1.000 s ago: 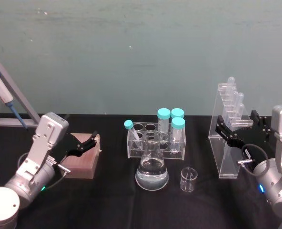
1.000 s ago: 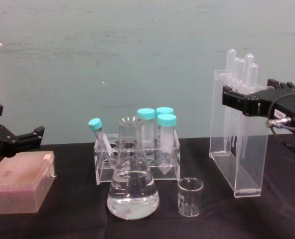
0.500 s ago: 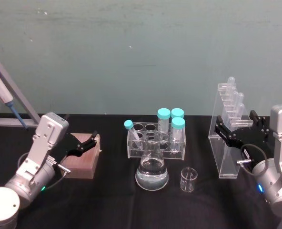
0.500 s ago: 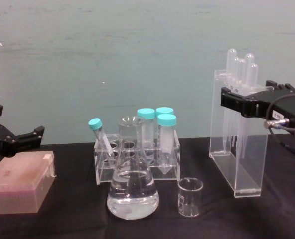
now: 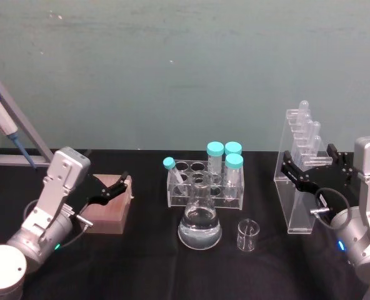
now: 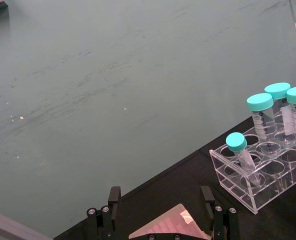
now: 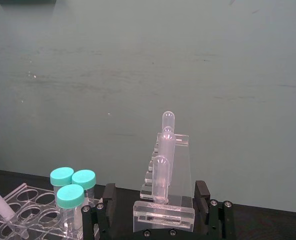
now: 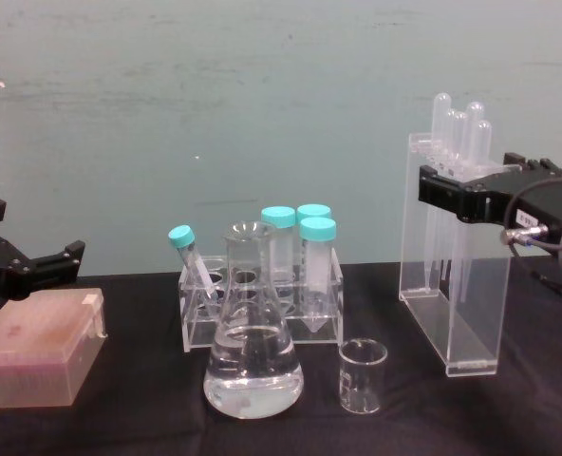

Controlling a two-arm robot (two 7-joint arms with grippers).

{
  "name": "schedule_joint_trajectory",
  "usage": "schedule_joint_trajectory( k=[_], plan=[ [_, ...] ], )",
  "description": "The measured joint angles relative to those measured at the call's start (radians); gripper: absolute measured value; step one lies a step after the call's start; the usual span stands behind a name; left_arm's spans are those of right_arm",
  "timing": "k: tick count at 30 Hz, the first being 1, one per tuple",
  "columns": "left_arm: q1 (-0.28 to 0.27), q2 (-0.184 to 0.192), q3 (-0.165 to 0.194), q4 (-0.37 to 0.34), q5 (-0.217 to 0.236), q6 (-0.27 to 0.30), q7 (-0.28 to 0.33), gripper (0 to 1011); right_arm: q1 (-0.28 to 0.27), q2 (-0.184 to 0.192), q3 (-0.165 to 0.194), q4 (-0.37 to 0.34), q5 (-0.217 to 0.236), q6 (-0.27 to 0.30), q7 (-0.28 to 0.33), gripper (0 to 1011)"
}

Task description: Place the experimental apparatus aside using one hand.

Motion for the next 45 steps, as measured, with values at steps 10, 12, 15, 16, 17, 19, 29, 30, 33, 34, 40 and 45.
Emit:
schedule_joint_trajectory(
  k=[10, 12, 15, 16, 17, 19, 29, 30, 33, 34, 40, 45],
  plan=[
    [0.0, 0.0, 0.0, 0.0, 0.0, 0.0, 0.0, 1000, 0.003, -0.001, 0.0, 0.003, -0.001, -0.001, -0.002, 1002],
    [0.0, 0.0, 0.0, 0.0, 0.0, 0.0, 0.0, 1000, 0.003, -0.002, -0.001, 0.005, -0.001, -0.002, -0.002, 1000],
    [0.0, 0.0, 0.0, 0.0, 0.0, 0.0, 0.0, 1000, 0.004, -0.003, -0.001, 0.005, -0.002, -0.002, -0.003, 1002],
    [0.0, 0.0, 0.0, 0.0, 0.0, 0.0, 0.0, 1000, 0.004, -0.003, -0.001, 0.005, -0.002, -0.002, -0.003, 1002],
    [0.0, 0.0, 0.0, 0.0, 0.0, 0.0, 0.0, 1000, 0.004, -0.003, -0.001, 0.005, -0.002, -0.002, -0.003, 1002],
    [0.0, 0.0, 0.0, 0.0, 0.0, 0.0, 0.0, 1000, 0.004, -0.003, -0.001, 0.005, -0.002, -0.002, -0.003, 1000],
    [0.0, 0.0, 0.0, 0.0, 0.0, 0.0, 0.0, 1000, 0.009, -0.005, 0.002, 0.008, 0.003, 0.005, -0.003, 1002],
    [0.0, 0.0, 0.0, 0.0, 0.0, 0.0, 0.0, 1000, 0.009, -0.005, 0.002, 0.008, 0.003, 0.006, -0.003, 1002],
    [0.0, 0.0, 0.0, 0.0, 0.0, 0.0, 0.0, 1000, 0.01, -0.005, 0.002, 0.01, 0.004, 0.007, -0.003, 1000],
    [0.0, 0.0, 0.0, 0.0, 0.0, 0.0, 0.0, 1000, 0.011, -0.005, 0.002, 0.01, 0.005, 0.007, -0.003, 1002],
    [0.0, 0.0, 0.0, 0.0, 0.0, 0.0, 0.0, 1000, 0.013, -0.004, 0.002, 0.014, 0.007, 0.009, -0.001, 1002],
    [0.0, 0.0, 0.0, 0.0, 0.0, 0.0, 0.0, 1000, 0.017, -0.004, 0.001, 0.018, 0.007, 0.008, 0.0, 1002]
  ],
)
